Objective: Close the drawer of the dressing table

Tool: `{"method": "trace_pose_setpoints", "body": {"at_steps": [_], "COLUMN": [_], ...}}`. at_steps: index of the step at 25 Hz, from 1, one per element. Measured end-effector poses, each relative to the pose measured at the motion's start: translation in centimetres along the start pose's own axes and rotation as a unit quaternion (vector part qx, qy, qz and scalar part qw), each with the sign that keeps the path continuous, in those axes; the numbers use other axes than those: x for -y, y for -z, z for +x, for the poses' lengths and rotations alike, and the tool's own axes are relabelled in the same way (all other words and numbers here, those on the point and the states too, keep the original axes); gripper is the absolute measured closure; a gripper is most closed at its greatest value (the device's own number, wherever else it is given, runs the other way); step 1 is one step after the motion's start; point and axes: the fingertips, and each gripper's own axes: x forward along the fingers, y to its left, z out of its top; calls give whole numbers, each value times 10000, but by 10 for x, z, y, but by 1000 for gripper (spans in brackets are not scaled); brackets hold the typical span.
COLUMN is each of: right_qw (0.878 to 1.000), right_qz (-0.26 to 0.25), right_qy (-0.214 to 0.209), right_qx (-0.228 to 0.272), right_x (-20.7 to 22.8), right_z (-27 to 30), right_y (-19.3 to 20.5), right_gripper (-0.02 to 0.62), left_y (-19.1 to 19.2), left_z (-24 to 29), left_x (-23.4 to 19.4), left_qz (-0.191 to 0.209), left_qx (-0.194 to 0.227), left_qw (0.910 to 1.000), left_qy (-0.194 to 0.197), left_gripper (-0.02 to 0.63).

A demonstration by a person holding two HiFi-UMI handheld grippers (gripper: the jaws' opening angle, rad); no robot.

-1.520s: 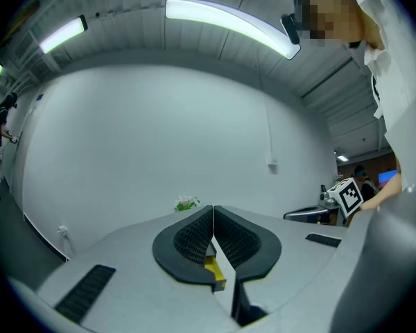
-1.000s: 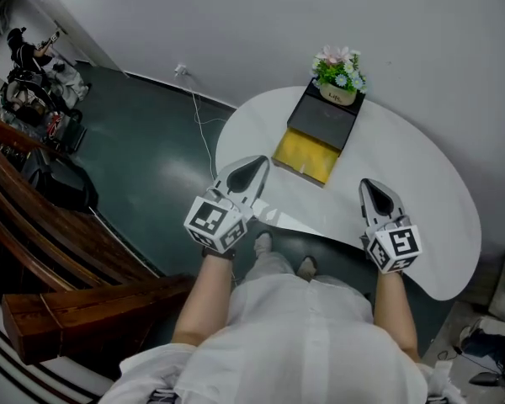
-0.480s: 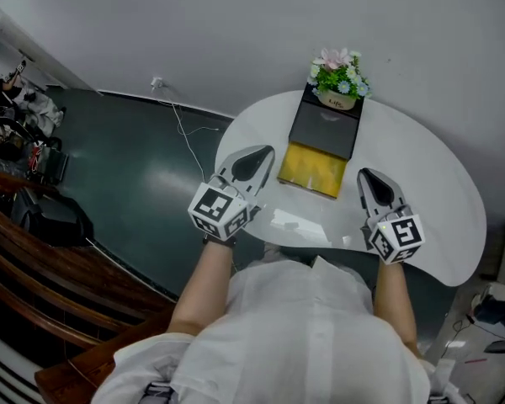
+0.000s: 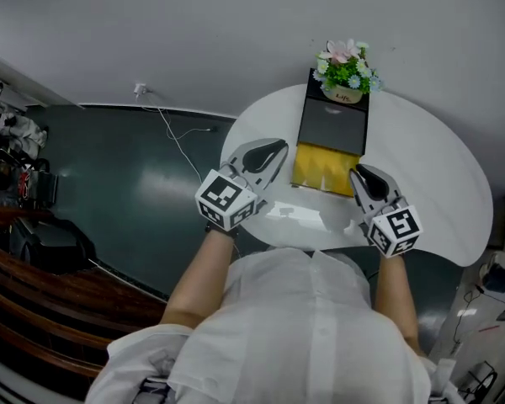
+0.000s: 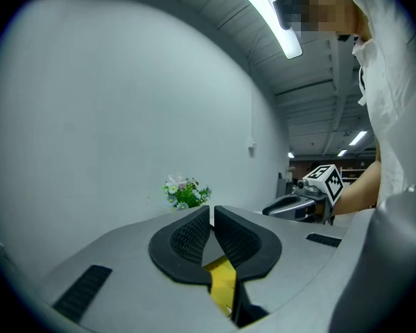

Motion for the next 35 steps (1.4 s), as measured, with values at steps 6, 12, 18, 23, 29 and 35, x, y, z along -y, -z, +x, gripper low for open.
{"method": "trace_pose_setpoints", "body": {"at_steps": [6, 12, 18, 23, 29, 35], "right_qw": [9967, 9872, 9673, 9490, 9188, 8894], "right_qz": [-280, -652, -1129, -1404, -1937, -2374], "right_qy": [-284, -634, -1151, -1458, -1832, -2107], "right_qx": [-709, -1309, -1960, -2419, -2910, -3290], "right_x": [-19, -24, -36, -41, -49, -56], "right_z": [16, 27, 40, 46, 51, 58], "right_y": [33, 58, 84, 108, 131, 146], "right_gripper": [537, 535, 534, 534, 535, 535], "left_y": [19, 29, 42, 54, 61, 63], "left_z": [7, 20, 22, 23, 21, 21], "left_x": [-4, -7, -6, -4, -3, -2], "left_qz": [-63, -180, -235, -307, -358, -381], "left_qx": [-136, -180, -250, -314, -340, -340], "left_qw": [9990, 9985, 9985, 9983, 9982, 9981], "left_qy": [413, 477, 424, 386, 340, 334], "left_gripper": [588, 588, 587, 580, 559, 557]}}
